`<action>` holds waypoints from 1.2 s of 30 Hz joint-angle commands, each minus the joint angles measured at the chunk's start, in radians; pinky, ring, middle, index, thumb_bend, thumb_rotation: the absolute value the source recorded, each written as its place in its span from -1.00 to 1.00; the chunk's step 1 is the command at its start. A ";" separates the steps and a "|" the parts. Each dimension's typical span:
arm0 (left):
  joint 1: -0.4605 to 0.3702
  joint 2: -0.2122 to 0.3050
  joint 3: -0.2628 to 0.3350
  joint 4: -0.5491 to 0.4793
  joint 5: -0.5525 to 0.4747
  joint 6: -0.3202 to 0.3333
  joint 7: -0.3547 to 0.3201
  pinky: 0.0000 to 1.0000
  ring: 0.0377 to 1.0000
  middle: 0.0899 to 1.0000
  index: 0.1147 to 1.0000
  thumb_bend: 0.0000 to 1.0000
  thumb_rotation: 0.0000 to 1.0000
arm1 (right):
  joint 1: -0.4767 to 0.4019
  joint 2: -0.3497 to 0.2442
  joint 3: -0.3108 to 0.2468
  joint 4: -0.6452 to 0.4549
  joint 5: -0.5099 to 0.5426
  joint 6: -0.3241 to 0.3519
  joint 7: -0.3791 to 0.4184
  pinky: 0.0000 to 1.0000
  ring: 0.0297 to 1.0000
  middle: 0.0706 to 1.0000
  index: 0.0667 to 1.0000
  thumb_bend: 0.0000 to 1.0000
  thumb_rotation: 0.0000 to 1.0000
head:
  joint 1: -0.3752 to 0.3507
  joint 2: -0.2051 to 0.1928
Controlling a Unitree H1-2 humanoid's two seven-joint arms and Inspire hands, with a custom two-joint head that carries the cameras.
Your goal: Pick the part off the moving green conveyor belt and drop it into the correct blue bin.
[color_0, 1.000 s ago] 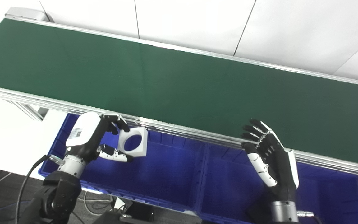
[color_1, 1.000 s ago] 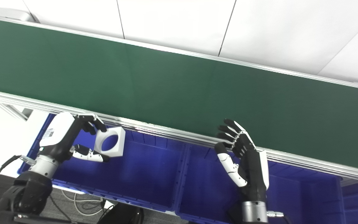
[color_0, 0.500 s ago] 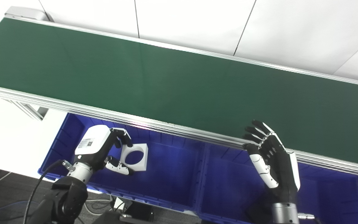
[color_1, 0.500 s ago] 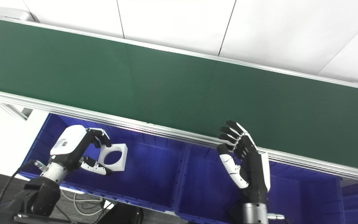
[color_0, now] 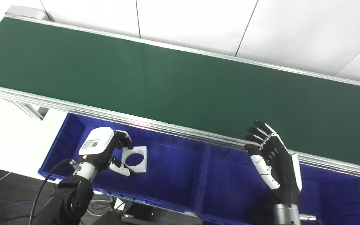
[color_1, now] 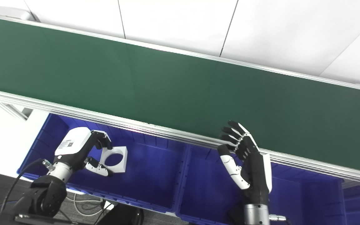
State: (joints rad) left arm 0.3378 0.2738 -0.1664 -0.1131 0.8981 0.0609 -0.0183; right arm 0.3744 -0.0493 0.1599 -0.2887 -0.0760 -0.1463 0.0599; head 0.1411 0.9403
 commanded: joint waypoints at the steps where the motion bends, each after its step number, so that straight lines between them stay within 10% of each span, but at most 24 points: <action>1: -0.011 0.010 0.002 -0.022 0.011 -0.002 0.045 0.10 0.04 -0.17 -0.10 0.04 -1.00 | -0.008 0.005 0.001 -0.025 0.000 0.001 0.003 0.15 0.38 0.47 0.60 0.08 0.15 | 0.001 -0.002; 3: -0.009 0.011 0.002 -0.027 0.017 0.001 0.051 0.14 0.21 0.15 -0.13 0.04 -0.95 | -0.008 0.005 0.002 -0.026 -0.002 0.002 0.004 0.16 0.38 0.48 0.60 0.06 0.13 | -0.002 -0.003; 4: -0.008 0.016 -0.003 -0.031 0.034 0.006 0.050 0.19 0.34 0.41 0.26 0.38 -0.99 | -0.009 0.006 0.003 -0.026 -0.001 0.003 0.004 0.17 0.39 0.48 0.61 0.05 0.12 | -0.005 -0.005; 7: -0.005 0.029 -0.012 -0.045 0.060 0.017 0.029 0.32 0.58 0.69 0.66 0.58 -1.00 | -0.008 0.009 0.002 -0.022 0.000 0.001 0.001 0.16 0.38 0.47 0.60 0.09 0.13 | -0.009 -0.006; 14: 0.001 0.039 -0.013 -0.070 0.053 0.034 -0.010 0.49 0.84 0.97 0.98 0.59 -1.00 | -0.008 0.011 0.003 -0.016 -0.005 -0.010 0.001 0.15 0.38 0.47 0.60 0.07 0.12 | -0.018 -0.011; 25: 0.024 0.046 0.007 -0.176 0.047 0.052 -0.032 0.48 0.77 0.96 0.96 0.40 -1.00 | -0.011 0.014 0.002 -0.005 -0.013 -0.016 0.000 0.17 0.38 0.47 0.60 0.05 0.12 | -0.033 -0.022; 31: 0.041 0.030 0.053 -0.300 -0.148 -0.011 -0.032 0.49 0.71 0.85 0.86 -0.13 -1.00 | -0.012 0.018 0.003 0.003 -0.007 -0.019 -0.001 0.16 0.37 0.47 0.59 0.08 0.11 | -0.051 -0.031; 36: 0.043 0.019 0.070 -0.432 -0.346 -0.031 -0.066 0.35 0.59 0.67 0.57 -0.20 -1.00 | -0.011 0.023 0.005 0.006 -0.013 -0.015 -0.002 0.18 0.38 0.47 0.59 0.09 0.12 | -0.081 -0.045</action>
State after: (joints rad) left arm 0.3799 0.2962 -0.1050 -0.4923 0.6072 0.0613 -0.0854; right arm 0.3681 -0.0355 0.1621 -0.2716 -0.0938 -0.1466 0.0596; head 0.0600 0.8959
